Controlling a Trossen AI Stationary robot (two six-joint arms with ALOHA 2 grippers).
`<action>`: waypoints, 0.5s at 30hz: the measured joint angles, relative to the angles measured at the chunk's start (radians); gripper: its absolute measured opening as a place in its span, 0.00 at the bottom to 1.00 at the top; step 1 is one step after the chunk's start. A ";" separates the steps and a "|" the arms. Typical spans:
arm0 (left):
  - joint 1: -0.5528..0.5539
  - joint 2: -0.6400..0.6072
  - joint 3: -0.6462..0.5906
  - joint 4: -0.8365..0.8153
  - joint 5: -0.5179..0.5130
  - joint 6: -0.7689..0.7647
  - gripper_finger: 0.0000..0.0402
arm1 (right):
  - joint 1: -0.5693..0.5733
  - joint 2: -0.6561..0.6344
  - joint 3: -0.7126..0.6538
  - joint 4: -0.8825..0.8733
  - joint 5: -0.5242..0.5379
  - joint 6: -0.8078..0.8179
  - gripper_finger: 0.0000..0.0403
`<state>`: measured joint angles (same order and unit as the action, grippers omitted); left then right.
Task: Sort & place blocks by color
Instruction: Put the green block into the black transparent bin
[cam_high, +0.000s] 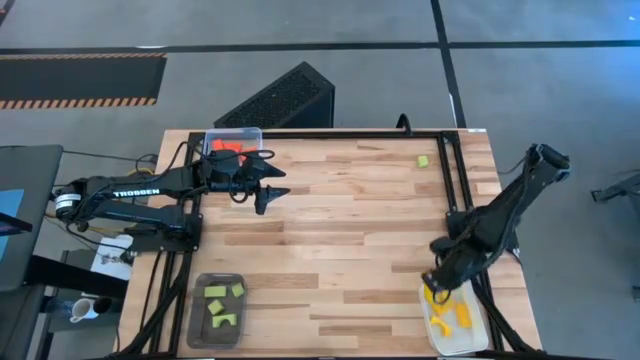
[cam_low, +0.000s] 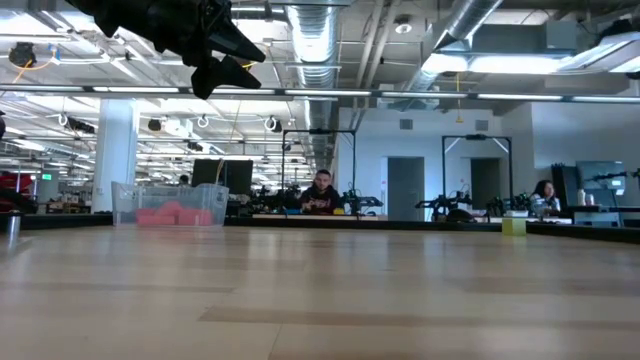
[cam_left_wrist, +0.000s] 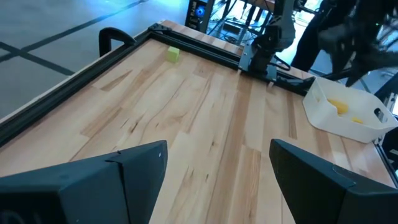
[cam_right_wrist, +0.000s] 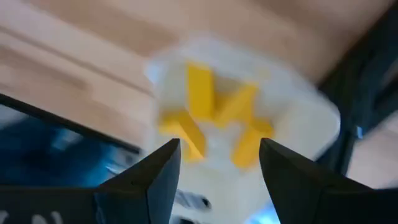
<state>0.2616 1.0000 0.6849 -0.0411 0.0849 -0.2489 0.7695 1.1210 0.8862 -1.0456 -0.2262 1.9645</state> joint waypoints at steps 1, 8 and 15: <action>0.000 0.000 0.000 -0.001 0.000 -0.001 0.66 | -0.019 -0.024 0.005 -0.011 0.038 -0.009 0.58; 0.000 0.000 0.000 -0.005 -0.020 -0.008 0.66 | -0.253 -0.152 0.012 -0.017 0.321 -0.250 0.55; 0.000 0.000 0.000 -0.006 -0.114 -0.009 0.66 | -0.676 -0.164 0.012 -0.017 0.445 -0.565 0.55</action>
<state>0.2615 1.0000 0.6849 -0.0473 -0.0294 -0.2578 0.0932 0.9565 0.8978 -1.0622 0.2190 1.3995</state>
